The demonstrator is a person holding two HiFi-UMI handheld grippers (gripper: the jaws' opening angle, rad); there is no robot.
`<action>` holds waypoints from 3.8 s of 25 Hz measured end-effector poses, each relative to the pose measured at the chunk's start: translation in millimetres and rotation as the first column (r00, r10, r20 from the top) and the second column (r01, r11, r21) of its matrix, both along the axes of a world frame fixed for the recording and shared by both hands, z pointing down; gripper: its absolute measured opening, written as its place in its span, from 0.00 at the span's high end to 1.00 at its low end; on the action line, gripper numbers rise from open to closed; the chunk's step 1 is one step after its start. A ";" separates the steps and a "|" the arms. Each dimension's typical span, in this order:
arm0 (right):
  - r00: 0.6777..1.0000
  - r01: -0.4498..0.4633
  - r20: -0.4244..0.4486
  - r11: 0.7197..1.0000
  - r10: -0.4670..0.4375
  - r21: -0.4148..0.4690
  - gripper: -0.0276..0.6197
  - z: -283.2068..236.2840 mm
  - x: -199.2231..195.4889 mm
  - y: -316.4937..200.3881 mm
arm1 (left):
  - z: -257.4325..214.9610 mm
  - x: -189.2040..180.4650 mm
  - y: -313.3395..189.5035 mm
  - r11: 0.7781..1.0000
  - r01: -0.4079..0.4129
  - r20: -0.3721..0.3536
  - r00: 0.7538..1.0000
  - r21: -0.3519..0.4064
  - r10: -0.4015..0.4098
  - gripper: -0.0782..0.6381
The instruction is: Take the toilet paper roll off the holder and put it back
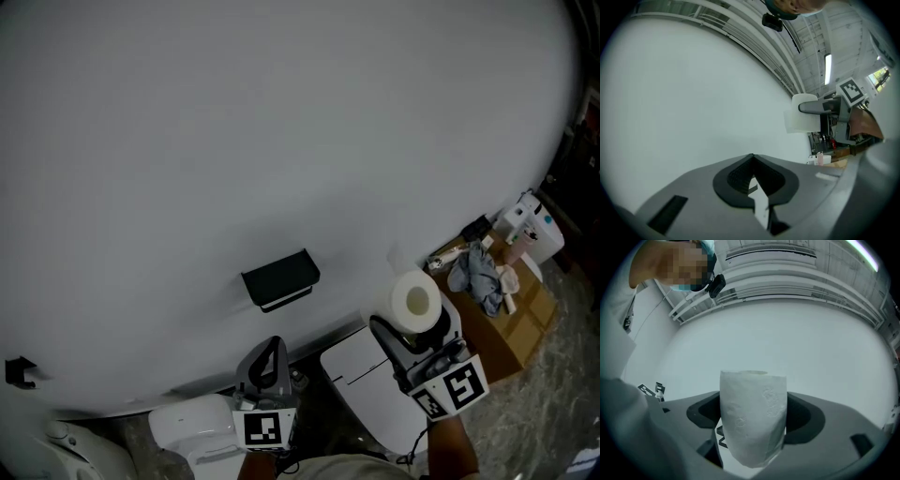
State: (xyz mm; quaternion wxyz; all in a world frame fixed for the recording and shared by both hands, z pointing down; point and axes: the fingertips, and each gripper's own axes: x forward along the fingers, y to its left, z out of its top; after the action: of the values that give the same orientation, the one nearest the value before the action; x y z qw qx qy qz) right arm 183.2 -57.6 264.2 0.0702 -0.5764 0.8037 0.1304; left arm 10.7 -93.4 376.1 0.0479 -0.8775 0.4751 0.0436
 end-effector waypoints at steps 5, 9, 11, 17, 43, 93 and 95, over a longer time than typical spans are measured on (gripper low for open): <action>1.000 0.026 -0.011 1.000 -0.026 0.001 0.40 -0.3 -23.6 -20.5 | 3.0 -23.3 -14.7 1.000 0.027 -0.009 1.000 -0.007 -0.027 0.89; 0.999 0.039 -0.013 0.999 -0.039 -0.004 0.40 1.3 -38.4 -37.9 | 5.9 -36.2 -27.6 0.999 0.034 -0.005 0.999 -0.009 -0.034 0.89; 0.999 0.043 -0.014 0.999 -0.043 -0.007 0.40 3.0 -44.7 -46.4 | 9.3 -41.5 -35.6 0.999 0.036 -0.005 0.999 -0.017 -0.036 0.89; 0.999 0.047 -0.018 0.999 -0.047 -0.019 0.40 6.7 -59.4 -70.1 | 13.9 -52.1 -56.4 0.999 0.029 -0.003 1.000 -0.025 -0.029 0.89; 0.994 0.109 0.009 0.972 -0.109 -0.206 0.40 46.4 -133.6 -183.6 | 66.7 -97.9 -100.1 0.985 0.005 -0.014 1.000 -0.174 -0.007 0.89; 0.986 0.126 -0.047 0.902 -0.159 -0.413 0.40 138.0 -153.8 -237.4 | 84.3 -115.3 -96.8 0.971 0.149 -0.024 0.987 -0.185 -0.156 0.89; 0.985 0.123 -0.058 0.902 -0.161 -0.414 0.40 139.1 -154.4 -237.3 | 84.9 -116.1 -96.2 0.970 0.152 -0.025 0.987 -0.188 -0.159 0.89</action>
State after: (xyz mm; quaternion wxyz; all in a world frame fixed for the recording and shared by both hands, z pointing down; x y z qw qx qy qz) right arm 28.8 -294.9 403.3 -0.0789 -0.5117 0.8553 -0.0200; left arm -105.5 -189.7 461.0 -0.0406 -0.8372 0.5452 0.0128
